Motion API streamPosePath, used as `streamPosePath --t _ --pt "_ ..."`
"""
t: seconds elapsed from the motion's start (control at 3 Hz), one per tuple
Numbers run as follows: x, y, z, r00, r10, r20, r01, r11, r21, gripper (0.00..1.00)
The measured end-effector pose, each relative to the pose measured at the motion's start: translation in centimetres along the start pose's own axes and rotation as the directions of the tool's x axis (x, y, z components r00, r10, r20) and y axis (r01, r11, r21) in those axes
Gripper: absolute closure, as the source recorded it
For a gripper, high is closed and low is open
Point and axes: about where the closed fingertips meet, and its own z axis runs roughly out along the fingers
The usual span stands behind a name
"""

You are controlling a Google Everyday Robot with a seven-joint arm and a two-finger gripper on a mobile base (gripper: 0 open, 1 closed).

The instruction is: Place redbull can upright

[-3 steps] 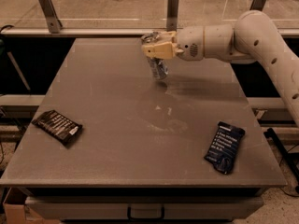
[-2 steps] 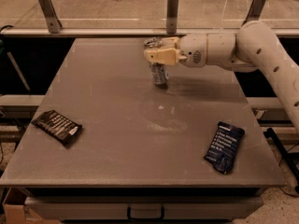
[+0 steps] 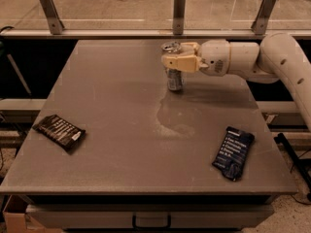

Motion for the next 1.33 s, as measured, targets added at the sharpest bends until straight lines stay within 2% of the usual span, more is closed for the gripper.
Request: streamPosePath --t 1.0,1.33 --pt "1.21 0.48 -0.74 0.999 0.018 0.031 -0.018 0.9998 -0.011 0.14" --pt "1.23 0.47 -1.48 0.999 0.017 0.030 -0.017 0.9997 0.016 0.00"
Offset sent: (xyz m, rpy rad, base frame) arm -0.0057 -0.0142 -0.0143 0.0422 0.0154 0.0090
